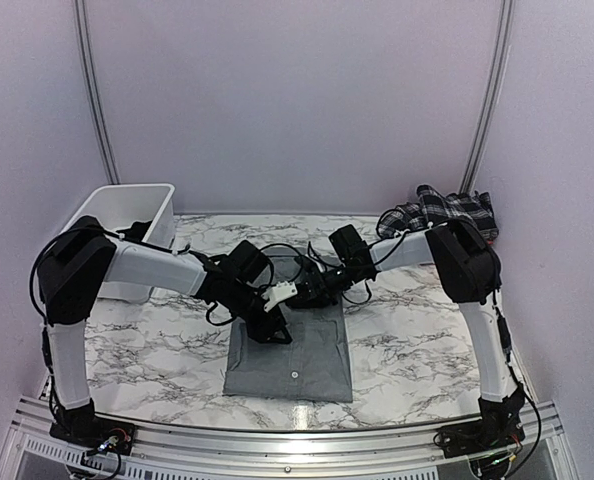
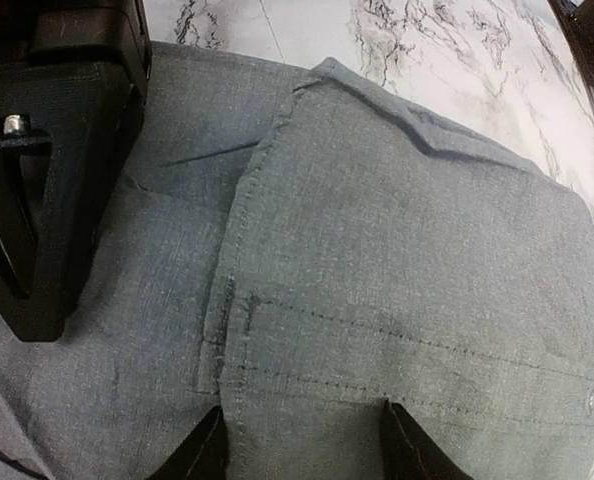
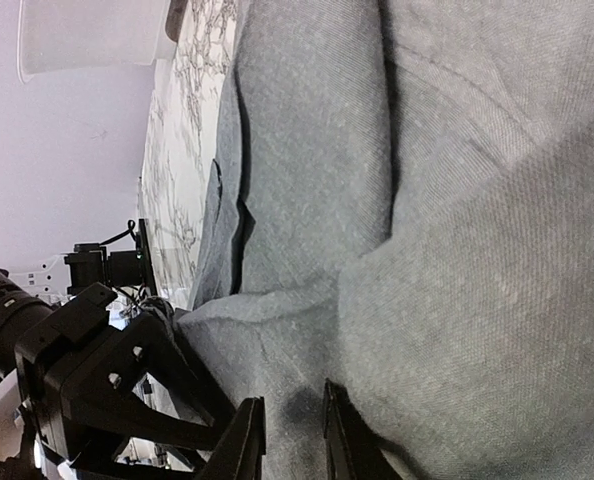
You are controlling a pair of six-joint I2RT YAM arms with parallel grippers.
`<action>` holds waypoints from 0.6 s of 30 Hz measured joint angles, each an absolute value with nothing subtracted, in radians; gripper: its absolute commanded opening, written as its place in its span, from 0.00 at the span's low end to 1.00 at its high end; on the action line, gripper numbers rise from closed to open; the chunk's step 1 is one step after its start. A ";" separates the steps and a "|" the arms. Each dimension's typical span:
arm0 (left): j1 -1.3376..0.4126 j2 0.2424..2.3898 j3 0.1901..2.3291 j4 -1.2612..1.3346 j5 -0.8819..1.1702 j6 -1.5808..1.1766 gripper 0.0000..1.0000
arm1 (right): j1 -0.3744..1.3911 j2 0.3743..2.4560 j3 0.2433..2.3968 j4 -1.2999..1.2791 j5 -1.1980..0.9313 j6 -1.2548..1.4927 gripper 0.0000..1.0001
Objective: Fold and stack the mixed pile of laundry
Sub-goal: Smooth out the 2/3-rectangle-folded shirt at the center of the board.
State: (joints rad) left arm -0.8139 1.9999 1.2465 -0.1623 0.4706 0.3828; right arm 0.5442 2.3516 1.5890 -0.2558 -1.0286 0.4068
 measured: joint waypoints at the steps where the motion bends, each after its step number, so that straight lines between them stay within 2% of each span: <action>1: -0.815 1.993 1.244 -0.162 0.462 0.374 0.64 | 0.543 2.352 1.591 -0.259 -1.029 0.404 0.24; 4: -0.809 1.942 1.202 -0.117 0.414 0.307 0.91 | 0.539 2.348 1.603 -0.282 -1.021 0.391 0.34; 6: -0.788 1.863 1.132 -0.048 0.371 0.219 0.98 | 0.536 2.334 1.612 -0.309 -1.006 0.385 0.40; 10: -0.709 1.680 1.053 0.037 0.316 0.017 0.99 | 0.522 2.231 1.605 -0.378 -0.970 0.355 0.52; 13: -0.694 1.563 1.023 0.088 0.318 -0.127 0.99 | 0.512 2.045 1.514 -0.377 -0.965 0.339 0.55; 18: -0.795 1.443 0.927 0.134 0.403 -0.362 0.99 | 0.536 1.766 1.272 -0.302 -1.036 0.386 0.56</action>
State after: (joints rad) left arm -0.7948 1.4429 0.9268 0.1345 0.4030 -0.3622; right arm 0.5362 1.7660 1.2720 -0.3016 -1.0363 0.3862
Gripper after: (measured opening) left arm 0.988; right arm 0.556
